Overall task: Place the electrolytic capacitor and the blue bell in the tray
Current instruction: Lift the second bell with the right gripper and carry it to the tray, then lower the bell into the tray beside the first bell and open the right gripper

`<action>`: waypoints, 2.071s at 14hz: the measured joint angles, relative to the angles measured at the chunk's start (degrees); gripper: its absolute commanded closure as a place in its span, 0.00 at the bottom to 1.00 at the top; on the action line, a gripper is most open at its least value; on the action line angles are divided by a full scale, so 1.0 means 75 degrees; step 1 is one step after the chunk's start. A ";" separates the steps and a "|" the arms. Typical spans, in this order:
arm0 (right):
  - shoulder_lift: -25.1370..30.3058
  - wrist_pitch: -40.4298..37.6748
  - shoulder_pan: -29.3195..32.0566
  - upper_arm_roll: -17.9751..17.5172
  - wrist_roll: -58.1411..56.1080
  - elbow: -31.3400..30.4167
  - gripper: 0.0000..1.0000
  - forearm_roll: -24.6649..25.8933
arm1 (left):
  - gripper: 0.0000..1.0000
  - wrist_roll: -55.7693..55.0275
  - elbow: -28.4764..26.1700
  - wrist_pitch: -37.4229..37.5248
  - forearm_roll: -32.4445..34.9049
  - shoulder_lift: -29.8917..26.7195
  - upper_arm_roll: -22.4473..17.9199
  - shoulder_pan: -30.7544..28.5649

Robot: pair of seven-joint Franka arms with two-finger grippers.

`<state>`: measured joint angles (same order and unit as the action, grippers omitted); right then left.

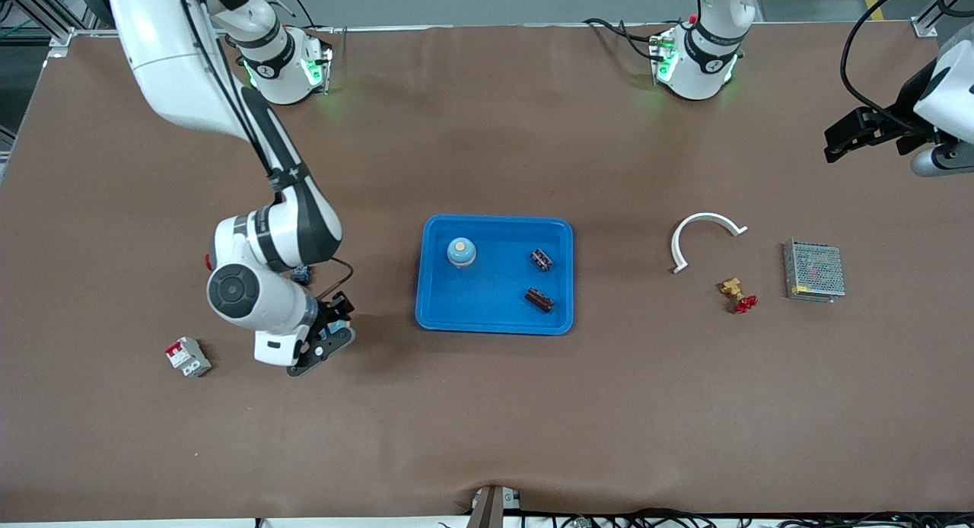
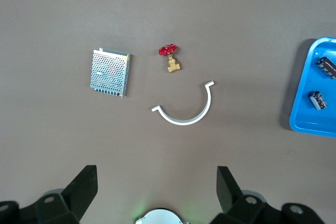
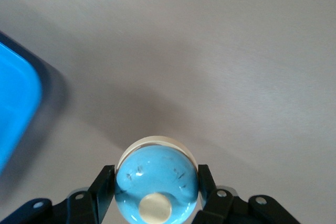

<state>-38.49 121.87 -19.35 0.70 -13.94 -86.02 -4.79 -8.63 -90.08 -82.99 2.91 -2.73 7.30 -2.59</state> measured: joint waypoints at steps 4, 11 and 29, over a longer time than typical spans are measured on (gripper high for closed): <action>0.0072 -0.0075 -0.0815 -0.0043 0.2218 -0.0001 0.53 -0.0401 | 0.00 0.0001 -0.0001 0.0000 0.0000 0.0000 0.0000 0.0000; 0.0068 0.0507 -0.1888 -0.0059 0.4442 0.0007 0.53 -0.0760 | 0.00 0.0003 -0.0001 0.0000 0.0000 0.0000 -0.0001 -0.0004; -0.0646 0.1759 -0.2393 -0.0023 0.4844 -0.0033 0.52 -0.0686 | 0.00 0.0005 -0.0004 0.0000 0.0000 0.0000 -0.0005 -0.0013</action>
<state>-43.33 135.06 -37.30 0.53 22.39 -86.26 -9.94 -8.59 -90.11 -82.98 2.91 -2.73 7.26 -2.70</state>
